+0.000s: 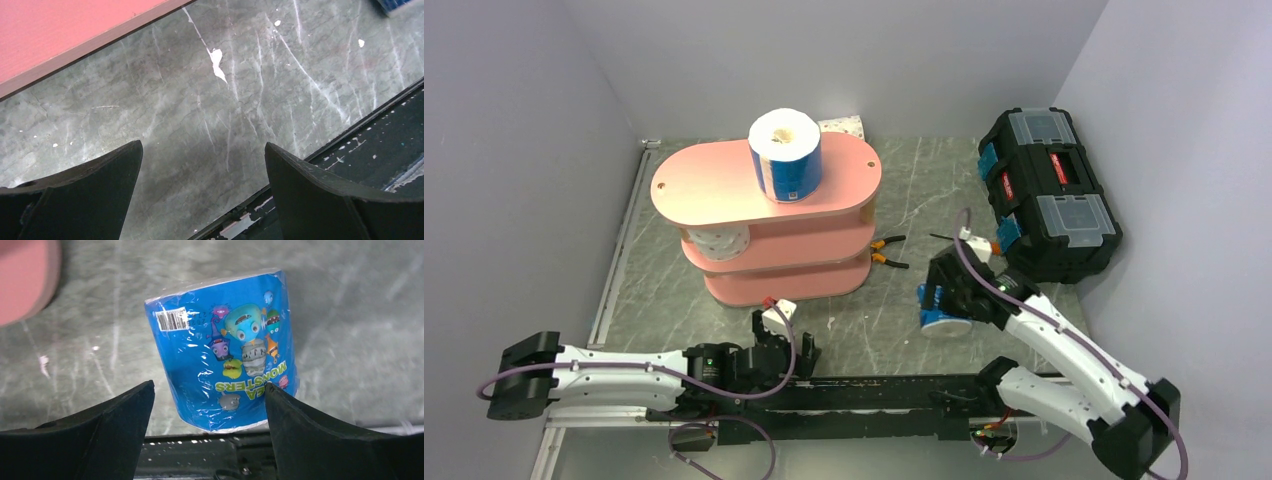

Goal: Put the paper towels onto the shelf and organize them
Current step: Adjust the paper towel at the center of the board.

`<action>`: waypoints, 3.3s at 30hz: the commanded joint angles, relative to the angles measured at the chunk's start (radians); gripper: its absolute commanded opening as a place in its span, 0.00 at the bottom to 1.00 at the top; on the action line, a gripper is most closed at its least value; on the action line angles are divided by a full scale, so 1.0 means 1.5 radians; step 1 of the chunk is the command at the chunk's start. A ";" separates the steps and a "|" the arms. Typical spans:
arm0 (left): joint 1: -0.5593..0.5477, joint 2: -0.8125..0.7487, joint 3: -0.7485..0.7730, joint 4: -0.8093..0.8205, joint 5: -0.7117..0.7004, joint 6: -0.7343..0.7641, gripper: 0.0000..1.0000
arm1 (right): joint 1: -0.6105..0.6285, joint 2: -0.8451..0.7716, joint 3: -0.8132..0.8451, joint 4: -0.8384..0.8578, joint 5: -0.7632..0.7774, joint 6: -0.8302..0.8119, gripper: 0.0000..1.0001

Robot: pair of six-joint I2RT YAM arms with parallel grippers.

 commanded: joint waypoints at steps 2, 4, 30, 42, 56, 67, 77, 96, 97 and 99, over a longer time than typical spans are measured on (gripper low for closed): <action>-0.004 0.024 0.017 0.006 0.003 -0.003 0.99 | 0.072 0.111 0.020 0.176 -0.077 -0.045 0.83; -0.003 0.032 0.026 -0.002 0.000 -0.006 0.99 | 0.075 0.128 0.029 0.176 -0.064 -0.043 0.84; -0.006 -0.062 -0.015 -0.034 0.004 -0.058 0.99 | 0.241 -0.280 -0.247 0.246 0.082 0.553 0.88; -0.005 -0.036 0.012 -0.025 0.005 -0.024 0.99 | 0.323 -0.247 -0.281 0.302 0.273 0.700 0.89; -0.005 -0.025 0.008 -0.010 0.009 -0.012 0.99 | 0.336 -0.231 -0.342 0.379 0.353 0.754 0.88; -0.006 -0.010 0.012 -0.007 0.010 -0.013 0.99 | 0.336 -0.242 -0.392 0.463 0.393 0.746 0.82; -0.006 0.002 0.018 -0.017 0.011 -0.022 0.99 | 0.337 -0.247 -0.409 0.494 0.408 0.709 0.62; -0.006 -0.004 0.009 -0.024 0.007 -0.035 0.99 | 0.337 -0.111 0.025 0.107 0.314 0.264 0.30; -0.006 -0.003 0.010 -0.024 0.007 -0.034 0.99 | 0.337 -0.069 0.085 0.046 0.306 0.236 0.30; -0.006 0.000 0.010 -0.019 0.009 -0.032 0.99 | 0.337 0.007 0.190 -0.078 0.286 0.190 0.31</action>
